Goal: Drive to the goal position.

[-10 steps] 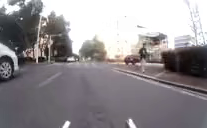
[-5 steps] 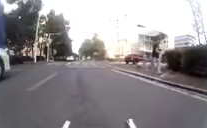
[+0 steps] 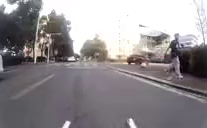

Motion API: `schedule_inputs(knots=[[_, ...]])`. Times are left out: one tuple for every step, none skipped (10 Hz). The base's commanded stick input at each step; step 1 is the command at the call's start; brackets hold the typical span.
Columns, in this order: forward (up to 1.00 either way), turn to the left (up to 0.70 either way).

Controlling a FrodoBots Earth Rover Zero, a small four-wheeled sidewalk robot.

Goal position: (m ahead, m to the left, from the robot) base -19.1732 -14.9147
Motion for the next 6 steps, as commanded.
schedule_inputs(knots=[[0.7, -0.03], [0.7, -0.05], [0.7, -0.02], [0.7, 0.0], [0.7, -0.02], [0.7, -0.11]])
